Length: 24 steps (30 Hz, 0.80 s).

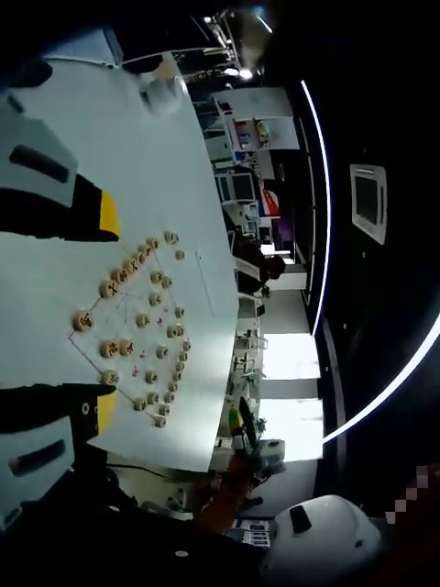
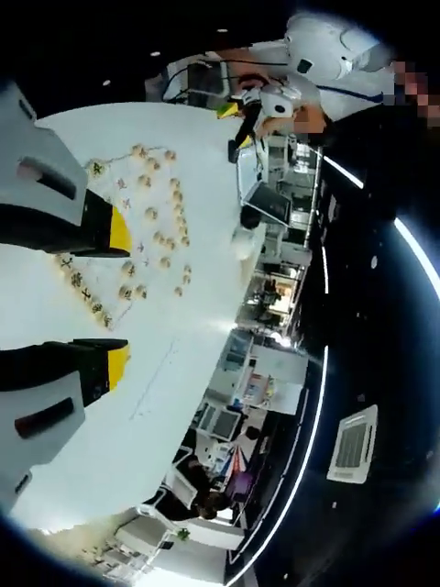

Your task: Pick up the chess pieces one by one and place each piece onto its starting position on the chessboard, setting the pieces on their correct points until all the chess pieces are arranged in the starting layout

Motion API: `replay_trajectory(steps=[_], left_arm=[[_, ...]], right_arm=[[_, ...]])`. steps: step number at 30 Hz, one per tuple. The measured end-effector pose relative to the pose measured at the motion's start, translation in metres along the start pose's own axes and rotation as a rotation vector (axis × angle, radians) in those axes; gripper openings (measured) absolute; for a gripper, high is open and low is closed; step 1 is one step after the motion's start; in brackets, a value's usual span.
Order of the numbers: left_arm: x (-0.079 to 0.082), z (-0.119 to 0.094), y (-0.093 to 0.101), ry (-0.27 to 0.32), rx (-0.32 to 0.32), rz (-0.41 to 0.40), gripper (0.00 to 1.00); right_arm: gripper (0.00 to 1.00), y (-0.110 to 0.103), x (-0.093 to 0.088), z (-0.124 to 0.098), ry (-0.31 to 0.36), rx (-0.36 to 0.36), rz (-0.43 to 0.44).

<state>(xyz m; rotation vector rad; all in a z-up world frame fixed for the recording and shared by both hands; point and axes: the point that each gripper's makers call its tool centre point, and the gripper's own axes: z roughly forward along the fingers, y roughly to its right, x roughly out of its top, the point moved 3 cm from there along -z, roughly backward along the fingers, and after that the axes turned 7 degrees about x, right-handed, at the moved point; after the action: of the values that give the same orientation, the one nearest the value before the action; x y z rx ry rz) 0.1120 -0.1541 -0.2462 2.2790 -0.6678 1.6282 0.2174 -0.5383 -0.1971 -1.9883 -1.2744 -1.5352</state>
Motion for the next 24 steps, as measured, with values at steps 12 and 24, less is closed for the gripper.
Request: replay_trajectory(steps=[12, 24], left_arm=[[-0.007, -0.007, -0.007, 0.0, 0.018, -0.013, 0.63], [-0.01, -0.011, -0.009, -0.002, 0.038, -0.028, 0.63]], right_arm=[[0.36, 0.023, 0.057, 0.079, -0.147, 0.274, -0.297], [0.34, 0.008, 0.092, 0.196, -0.313, 0.57, -0.584]])
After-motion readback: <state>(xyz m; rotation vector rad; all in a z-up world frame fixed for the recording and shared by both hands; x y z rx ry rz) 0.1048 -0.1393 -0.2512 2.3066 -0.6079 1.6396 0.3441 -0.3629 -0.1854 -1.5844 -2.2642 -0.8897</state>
